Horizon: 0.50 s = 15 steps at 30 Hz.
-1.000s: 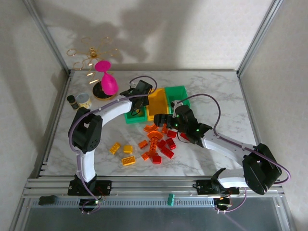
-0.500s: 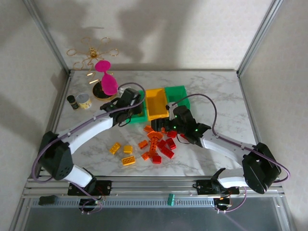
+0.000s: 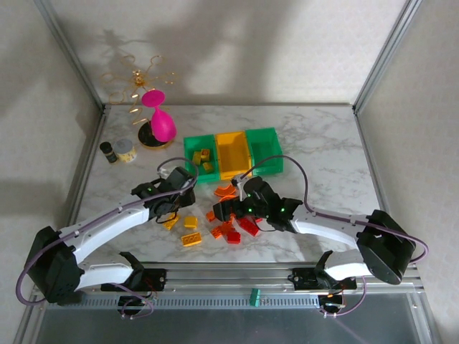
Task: Sort the legos into containers by color
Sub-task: Move the lego to the center of the table.
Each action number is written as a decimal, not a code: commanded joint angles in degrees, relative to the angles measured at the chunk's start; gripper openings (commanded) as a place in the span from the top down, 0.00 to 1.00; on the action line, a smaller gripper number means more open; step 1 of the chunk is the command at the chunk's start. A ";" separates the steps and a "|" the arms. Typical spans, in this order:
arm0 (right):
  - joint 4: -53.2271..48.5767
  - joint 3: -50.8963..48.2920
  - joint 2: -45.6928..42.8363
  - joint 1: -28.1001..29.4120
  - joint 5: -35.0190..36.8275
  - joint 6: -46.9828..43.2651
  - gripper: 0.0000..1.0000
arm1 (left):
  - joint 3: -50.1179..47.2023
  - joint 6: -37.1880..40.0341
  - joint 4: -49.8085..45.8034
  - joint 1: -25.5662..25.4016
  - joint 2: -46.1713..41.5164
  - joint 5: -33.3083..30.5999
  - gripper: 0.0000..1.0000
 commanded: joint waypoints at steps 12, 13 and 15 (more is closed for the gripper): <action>2.19 0.41 2.13 1.20 2.12 3.62 0.02 | -11.26 -6.03 -0.12 -0.19 -0.69 -0.59 0.37; 2.07 0.67 2.27 1.22 2.24 3.73 0.02 | -11.87 -6.34 0.02 -0.19 -1.06 -0.45 0.37; 1.93 0.85 2.58 1.32 2.34 3.95 0.02 | -12.78 -6.82 -0.02 -0.17 -1.82 -0.88 0.37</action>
